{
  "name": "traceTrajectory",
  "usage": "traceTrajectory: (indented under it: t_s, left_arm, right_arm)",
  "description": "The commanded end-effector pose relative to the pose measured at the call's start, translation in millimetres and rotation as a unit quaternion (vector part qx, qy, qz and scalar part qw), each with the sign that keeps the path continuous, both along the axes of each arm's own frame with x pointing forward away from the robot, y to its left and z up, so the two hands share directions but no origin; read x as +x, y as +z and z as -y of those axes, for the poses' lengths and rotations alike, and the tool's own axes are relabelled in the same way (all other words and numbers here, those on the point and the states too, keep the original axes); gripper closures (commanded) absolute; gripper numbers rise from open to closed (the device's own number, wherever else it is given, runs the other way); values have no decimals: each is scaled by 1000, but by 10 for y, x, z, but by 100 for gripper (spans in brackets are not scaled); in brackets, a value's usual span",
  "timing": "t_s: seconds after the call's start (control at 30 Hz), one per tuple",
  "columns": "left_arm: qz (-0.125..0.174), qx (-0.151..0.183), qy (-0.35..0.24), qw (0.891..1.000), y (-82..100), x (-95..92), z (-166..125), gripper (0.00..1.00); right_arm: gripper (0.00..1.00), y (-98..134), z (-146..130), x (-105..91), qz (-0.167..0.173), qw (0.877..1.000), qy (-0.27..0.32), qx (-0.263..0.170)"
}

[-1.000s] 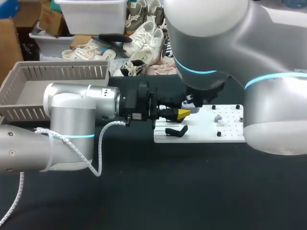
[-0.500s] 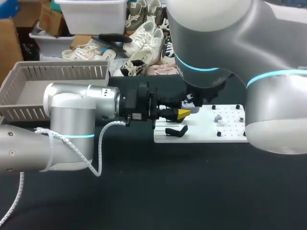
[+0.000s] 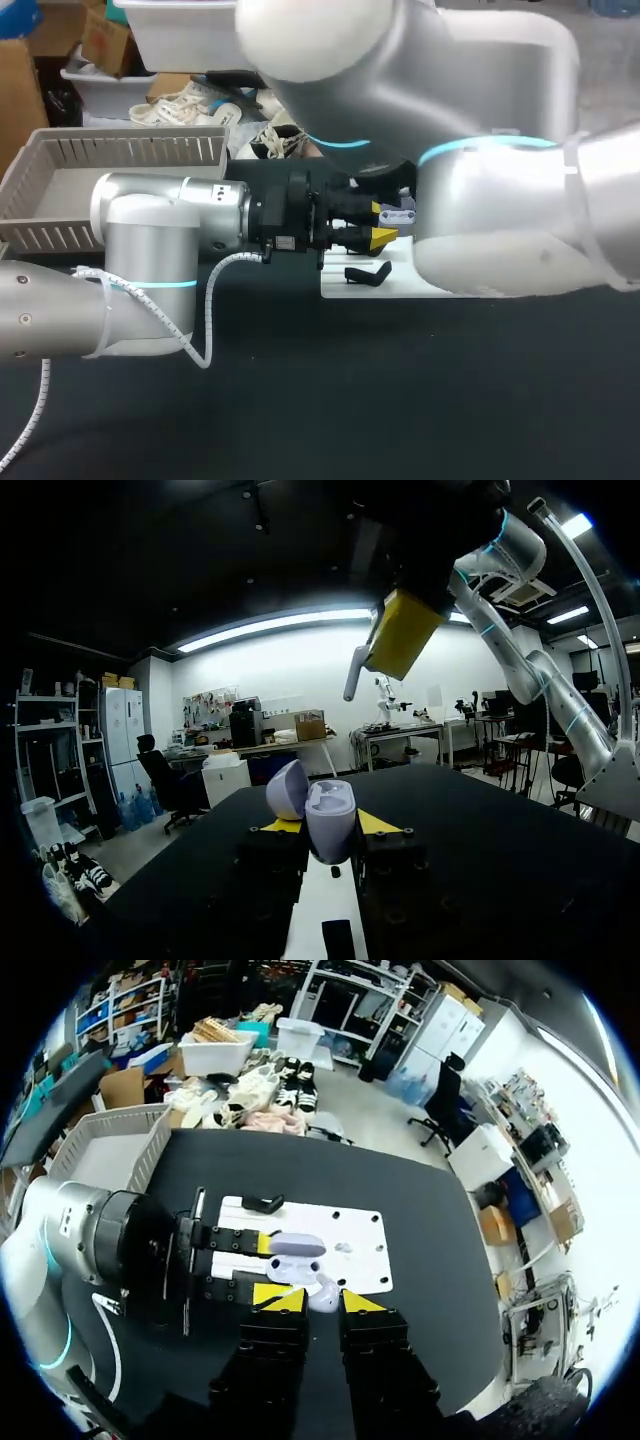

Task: Pick up each earbud case from the left stands, insert the matching earbuds, close the lid, and place the case in the box.

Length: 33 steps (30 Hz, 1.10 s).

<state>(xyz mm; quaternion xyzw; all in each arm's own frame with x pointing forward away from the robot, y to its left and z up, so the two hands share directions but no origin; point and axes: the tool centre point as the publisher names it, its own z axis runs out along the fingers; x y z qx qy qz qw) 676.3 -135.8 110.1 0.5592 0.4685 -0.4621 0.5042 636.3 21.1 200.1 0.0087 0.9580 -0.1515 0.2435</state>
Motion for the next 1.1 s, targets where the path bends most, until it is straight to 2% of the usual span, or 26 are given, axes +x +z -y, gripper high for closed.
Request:
traceTrajectory:
  t_s: [0.03,0.1,0.17,0.23,0.43,0.53,1.1]
  left_arm:
    - [1,-1,1,1000,-3,-6,2,100]
    - [1,-1,1,1000,-3,-6,2,100]
    - [1,-1,1,1000,-3,-6,2,100]
    - [1,-1,1,1000,-3,-6,2,100]
    - [1,-1,1,1000,-3,-6,2,100]
    - [1,-1,1,1000,-3,-6,2,100]
    - [1,-1,1,1000,-3,-6,2,100]
  right_arm:
    - [100,77,-33,29,-81,987,-141,4]
    - [100,88,26,-2,-98,983,-154,-5]
    - [100,112,53,-38,-134,977,-165,24]
    - [100,119,82,-64,-144,974,-173,28]
    - [100,124,43,-116,-182,963,-172,103]
    - [100,136,15,-117,-185,960,-169,125]
    - [100,142,15,-119,-181,961,-167,124]
